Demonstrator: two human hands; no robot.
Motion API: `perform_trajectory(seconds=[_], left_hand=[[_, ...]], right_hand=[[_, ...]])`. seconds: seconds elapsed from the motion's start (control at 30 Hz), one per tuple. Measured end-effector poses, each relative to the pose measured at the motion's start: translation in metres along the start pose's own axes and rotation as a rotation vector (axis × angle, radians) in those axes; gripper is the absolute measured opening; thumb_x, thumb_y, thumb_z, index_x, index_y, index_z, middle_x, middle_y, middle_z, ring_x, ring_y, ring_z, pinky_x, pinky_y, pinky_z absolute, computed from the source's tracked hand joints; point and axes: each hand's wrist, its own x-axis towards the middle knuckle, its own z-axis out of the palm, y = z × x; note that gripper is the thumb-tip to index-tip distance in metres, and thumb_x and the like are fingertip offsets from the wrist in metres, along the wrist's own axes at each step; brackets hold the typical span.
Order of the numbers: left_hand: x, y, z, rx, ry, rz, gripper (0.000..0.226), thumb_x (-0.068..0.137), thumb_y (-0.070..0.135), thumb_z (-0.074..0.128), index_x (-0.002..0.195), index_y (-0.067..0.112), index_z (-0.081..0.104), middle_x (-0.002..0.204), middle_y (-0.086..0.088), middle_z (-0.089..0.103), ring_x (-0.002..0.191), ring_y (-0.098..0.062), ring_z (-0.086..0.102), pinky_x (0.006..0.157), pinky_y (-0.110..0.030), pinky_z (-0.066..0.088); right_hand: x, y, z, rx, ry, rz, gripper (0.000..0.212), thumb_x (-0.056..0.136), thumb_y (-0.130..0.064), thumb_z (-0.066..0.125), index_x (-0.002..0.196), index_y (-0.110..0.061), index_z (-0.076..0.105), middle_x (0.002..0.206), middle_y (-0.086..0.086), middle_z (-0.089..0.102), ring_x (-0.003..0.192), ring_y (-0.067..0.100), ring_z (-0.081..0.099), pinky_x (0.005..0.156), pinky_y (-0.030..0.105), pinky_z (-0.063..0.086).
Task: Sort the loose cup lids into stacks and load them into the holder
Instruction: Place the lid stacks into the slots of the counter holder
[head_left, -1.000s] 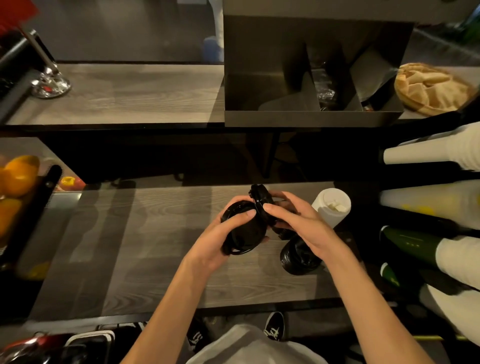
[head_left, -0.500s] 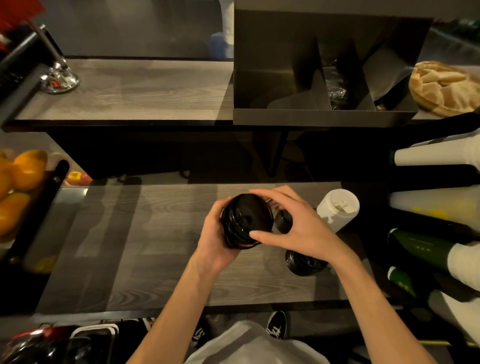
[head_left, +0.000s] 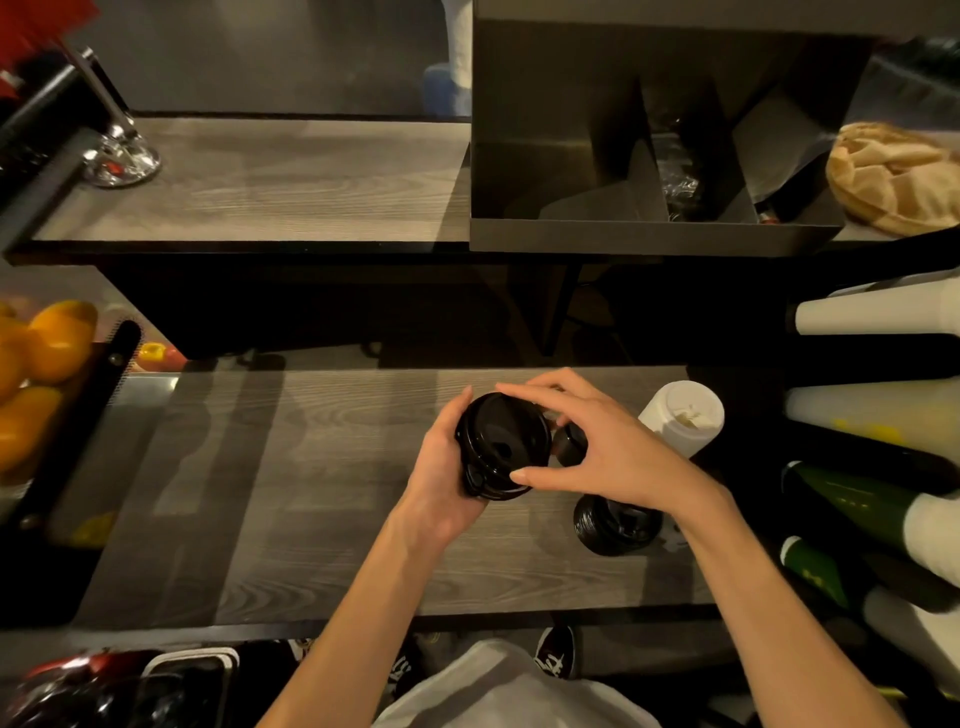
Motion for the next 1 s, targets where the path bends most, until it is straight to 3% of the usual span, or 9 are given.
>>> perform_trajectory(seconds=[0.13, 0.37, 0.47, 0.57, 0.67, 0.8, 0.9, 1.0], left_hand=[[0.003, -0.002, 0.009, 0.038, -0.016, 0.018, 0.063, 0.102, 0.059, 0.036, 0.132, 0.012, 0.066, 0.131, -0.018, 0.067, 0.126, -0.032, 0.062, 0.107, -0.046, 0.048], [0.026, 0.004, 0.053, 0.236, -0.198, 0.067, 0.065, 0.102, 0.068, 0.017, 0.144, 0.036, 0.055, 0.137, -0.005, 0.066, 0.128, -0.024, 0.062, 0.112, -0.048, 0.044], [0.044, 0.010, 0.072, 0.330, -0.245, 0.050, 0.075, 0.094, 0.077, 0.016, 0.144, 0.035, 0.054, 0.139, -0.005, 0.064, 0.129, -0.026, 0.060, 0.102, -0.051, 0.052], [0.062, 0.009, 0.073, 0.485, -0.128, 0.106, 0.065, 0.100, 0.068, 0.026, 0.136, 0.026, 0.060, 0.131, -0.014, 0.067, 0.121, -0.030, 0.064, 0.094, -0.052, 0.058], [0.081, -0.008, 0.051, 0.568, 0.103, 0.151, 0.038, 0.110, 0.036, 0.037, 0.121, 0.013, 0.066, 0.122, -0.020, 0.069, 0.110, -0.030, 0.068, 0.095, -0.042, 0.058], [0.105, -0.047, 0.011, 0.662, 0.244, 0.116, 0.014, 0.104, 0.007, 0.053, 0.109, 0.010, 0.065, 0.118, -0.019, 0.068, 0.094, -0.022, 0.068, 0.073, -0.026, 0.059], [0.124, -0.074, -0.012, 0.867, 0.248, 0.189, 0.032, 0.090, -0.002, 0.068, 0.118, 0.011, 0.061, 0.118, -0.009, 0.063, 0.095, -0.017, 0.063, 0.073, -0.021, 0.056], [0.140, -0.095, -0.023, 1.070, 0.233, 0.278, 0.060, 0.078, 0.012, 0.084, 0.131, 0.018, 0.057, 0.127, -0.001, 0.058, 0.111, -0.019, 0.060, 0.095, -0.036, 0.056]], right_hand=[[-0.006, 0.010, 0.004, 0.050, 0.035, 0.006, 0.081, 0.084, -0.045, 0.082, 0.152, -0.051, 0.039, 0.142, -0.025, 0.041, 0.133, -0.003, 0.045, 0.108, 0.029, 0.049], [-0.027, 0.022, -0.025, 0.198, 0.120, 0.036, 0.083, 0.082, -0.033, 0.086, 0.150, -0.048, 0.042, 0.147, -0.028, 0.051, 0.135, -0.006, 0.049, 0.110, 0.023, 0.047], [-0.035, 0.032, -0.041, 0.230, 0.232, 0.063, 0.084, 0.080, -0.028, 0.088, 0.150, -0.045, 0.045, 0.147, -0.026, 0.053, 0.136, -0.005, 0.049, 0.109, 0.021, 0.046], [-0.044, 0.053, -0.056, 0.233, 0.352, 0.126, 0.084, 0.080, -0.027, 0.088, 0.149, -0.047, 0.045, 0.145, -0.023, 0.055, 0.137, -0.004, 0.049, 0.113, 0.028, 0.045], [-0.052, 0.081, -0.063, 0.213, 0.427, 0.244, 0.085, 0.079, -0.035, 0.088, 0.148, -0.052, 0.042, 0.146, -0.022, 0.054, 0.140, 0.000, 0.047, 0.117, 0.036, 0.041], [-0.060, 0.114, -0.056, 0.184, 0.459, 0.365, 0.087, 0.074, -0.037, 0.090, 0.148, -0.045, 0.043, 0.144, -0.013, 0.056, 0.134, 0.009, 0.053, 0.113, 0.039, 0.047], [-0.054, 0.128, -0.047, 0.115, 0.424, 0.371, 0.087, 0.074, -0.036, 0.091, 0.148, -0.043, 0.045, 0.144, -0.007, 0.051, 0.131, 0.013, 0.054, 0.108, 0.032, 0.048], [-0.033, 0.132, -0.047, 0.001, 0.316, 0.367, 0.086, 0.076, -0.036, 0.090, 0.149, -0.041, 0.045, 0.145, -0.005, 0.045, 0.132, 0.014, 0.049, 0.104, 0.027, 0.042]])
